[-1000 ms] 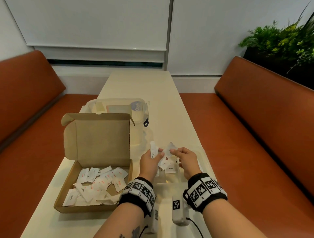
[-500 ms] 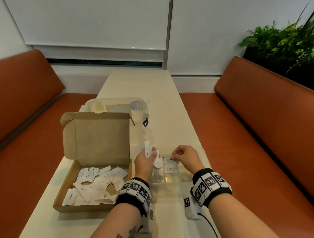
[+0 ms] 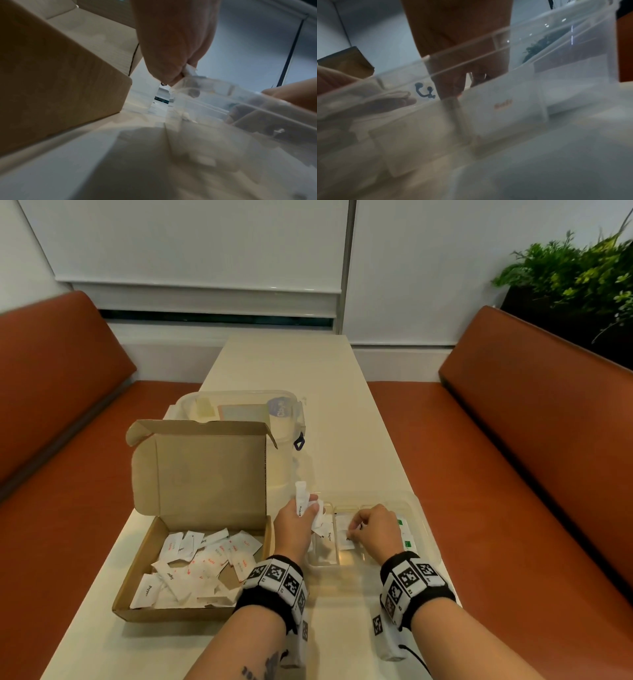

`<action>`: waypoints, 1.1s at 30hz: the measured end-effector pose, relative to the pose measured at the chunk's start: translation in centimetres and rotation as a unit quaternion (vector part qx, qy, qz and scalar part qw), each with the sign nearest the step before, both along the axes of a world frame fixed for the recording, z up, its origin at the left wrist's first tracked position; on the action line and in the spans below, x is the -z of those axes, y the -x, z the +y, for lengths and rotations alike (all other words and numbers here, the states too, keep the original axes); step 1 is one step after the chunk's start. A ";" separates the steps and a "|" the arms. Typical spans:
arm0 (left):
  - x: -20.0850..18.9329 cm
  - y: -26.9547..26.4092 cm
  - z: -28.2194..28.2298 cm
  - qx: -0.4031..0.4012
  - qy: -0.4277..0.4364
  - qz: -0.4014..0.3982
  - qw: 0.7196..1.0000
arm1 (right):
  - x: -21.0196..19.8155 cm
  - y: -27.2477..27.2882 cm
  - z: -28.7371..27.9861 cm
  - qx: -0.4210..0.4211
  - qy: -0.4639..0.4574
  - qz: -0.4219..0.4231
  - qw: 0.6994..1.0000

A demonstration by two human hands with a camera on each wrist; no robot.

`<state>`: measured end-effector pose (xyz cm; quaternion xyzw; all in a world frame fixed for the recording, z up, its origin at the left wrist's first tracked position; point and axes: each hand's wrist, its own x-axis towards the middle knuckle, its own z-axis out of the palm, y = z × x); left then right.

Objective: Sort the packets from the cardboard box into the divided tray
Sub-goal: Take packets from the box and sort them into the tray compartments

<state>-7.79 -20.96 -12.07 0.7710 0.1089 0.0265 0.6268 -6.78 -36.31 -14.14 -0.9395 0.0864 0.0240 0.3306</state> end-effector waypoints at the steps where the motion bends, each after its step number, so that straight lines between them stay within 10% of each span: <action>1: -0.1 0.0 0.0 0.002 -0.006 0.001 1.000 | 0.0 0.0 -0.1 -0.003 0.008 0.001 1.000; 22: 0.1 -0.1 0.1 0.020 0.020 0.005 1.000 | 0.8 0.1 0.1 -0.041 0.077 -0.030 0.996; 33: 0.3 -0.2 -0.3 0.097 0.099 0.004 0.990 | -2.5 -0.4 1.4 -0.007 -0.250 -0.040 0.967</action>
